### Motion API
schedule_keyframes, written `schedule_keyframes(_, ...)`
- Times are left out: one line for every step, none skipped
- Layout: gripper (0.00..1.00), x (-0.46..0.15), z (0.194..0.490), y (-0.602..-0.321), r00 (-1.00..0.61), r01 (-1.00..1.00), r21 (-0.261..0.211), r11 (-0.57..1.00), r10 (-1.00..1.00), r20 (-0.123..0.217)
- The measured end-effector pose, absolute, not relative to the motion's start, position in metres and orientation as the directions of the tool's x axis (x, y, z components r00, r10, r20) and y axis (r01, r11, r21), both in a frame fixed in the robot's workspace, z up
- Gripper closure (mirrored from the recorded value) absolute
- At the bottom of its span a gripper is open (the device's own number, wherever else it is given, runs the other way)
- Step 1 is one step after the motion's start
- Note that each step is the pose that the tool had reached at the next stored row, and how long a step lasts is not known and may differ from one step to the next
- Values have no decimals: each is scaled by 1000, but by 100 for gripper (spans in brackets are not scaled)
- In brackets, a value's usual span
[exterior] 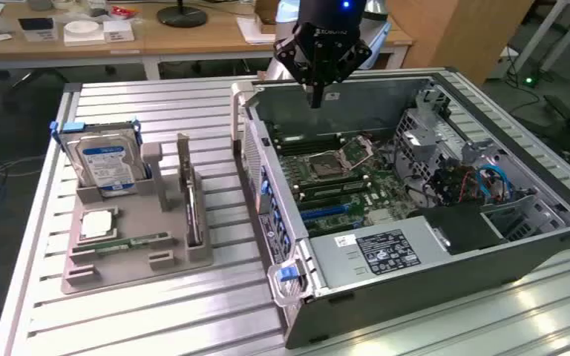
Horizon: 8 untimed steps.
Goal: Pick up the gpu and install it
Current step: 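Reach for the gpu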
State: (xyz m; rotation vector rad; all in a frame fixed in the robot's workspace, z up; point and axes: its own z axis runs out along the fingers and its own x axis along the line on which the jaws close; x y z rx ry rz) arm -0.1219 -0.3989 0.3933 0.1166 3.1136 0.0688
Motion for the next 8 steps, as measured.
schedule_keyframes(89,-122,393,-399,-997,74,45,996,75,-23)
schedule_keyframes(89,-122,393,-399,-997,74,45,996,75,-23)
schedule_keyframes(89,-122,393,-399,-997,74,45,996,75,-23)
schedule_keyframes(89,-122,393,-399,-997,74,45,996,75,-23)
schedule_keyframes(89,-124,393,-399,-997,74,45,996,75,-23)
schedule_keyframes(89,-126,393,-399,-997,74,45,996,75,-23)
schedule_keyframes(89,-128,393,-399,-997,74,45,996,75,-23)
schedule_keyframes(89,-130,393,-399,-997,74,45,996,75,-23)
